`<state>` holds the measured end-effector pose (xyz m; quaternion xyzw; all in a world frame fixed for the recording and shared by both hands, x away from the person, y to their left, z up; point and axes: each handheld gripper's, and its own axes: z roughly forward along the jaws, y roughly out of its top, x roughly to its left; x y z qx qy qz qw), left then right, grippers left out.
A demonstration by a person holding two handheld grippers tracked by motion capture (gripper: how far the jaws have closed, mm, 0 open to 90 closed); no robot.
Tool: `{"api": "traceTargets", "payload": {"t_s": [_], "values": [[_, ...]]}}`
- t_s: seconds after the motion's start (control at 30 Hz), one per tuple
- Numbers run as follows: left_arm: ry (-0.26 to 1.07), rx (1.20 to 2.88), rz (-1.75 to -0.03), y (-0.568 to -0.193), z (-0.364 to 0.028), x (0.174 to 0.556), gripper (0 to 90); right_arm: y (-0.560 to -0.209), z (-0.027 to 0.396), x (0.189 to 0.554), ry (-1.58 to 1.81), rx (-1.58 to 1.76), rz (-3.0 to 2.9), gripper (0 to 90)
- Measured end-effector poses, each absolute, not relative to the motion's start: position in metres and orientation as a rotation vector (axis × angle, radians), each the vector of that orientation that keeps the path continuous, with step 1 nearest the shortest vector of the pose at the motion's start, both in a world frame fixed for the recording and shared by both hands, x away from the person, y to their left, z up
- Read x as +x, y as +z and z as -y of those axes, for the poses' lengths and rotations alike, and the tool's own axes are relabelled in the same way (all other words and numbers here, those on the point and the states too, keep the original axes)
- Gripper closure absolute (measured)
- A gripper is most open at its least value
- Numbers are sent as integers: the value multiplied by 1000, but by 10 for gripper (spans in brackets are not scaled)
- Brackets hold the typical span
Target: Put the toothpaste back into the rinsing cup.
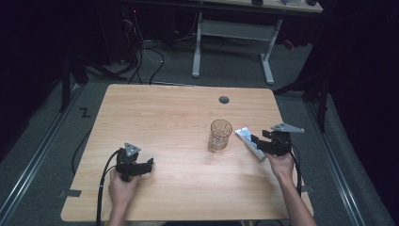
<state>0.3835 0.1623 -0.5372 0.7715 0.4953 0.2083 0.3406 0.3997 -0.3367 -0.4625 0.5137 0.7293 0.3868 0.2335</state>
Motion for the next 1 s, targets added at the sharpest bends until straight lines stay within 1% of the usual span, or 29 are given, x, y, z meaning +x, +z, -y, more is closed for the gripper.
{"api": "traceTargets", "payload": {"t_s": [0.3, 0.5, 1.0], "values": [[542, 2007, -1289, -537, -162, 384, 175, -456, 335, 418, 1004, 1412, -2033, 380], [541, 2008, -1289, -537, -162, 384, 175, -455, 332, 433, 941, 1415, -2086, 351], [542, 2009, -1287, -537, -162, 384, 175, -470, 319, 467, 802, 1460, -2233, 369]]}}
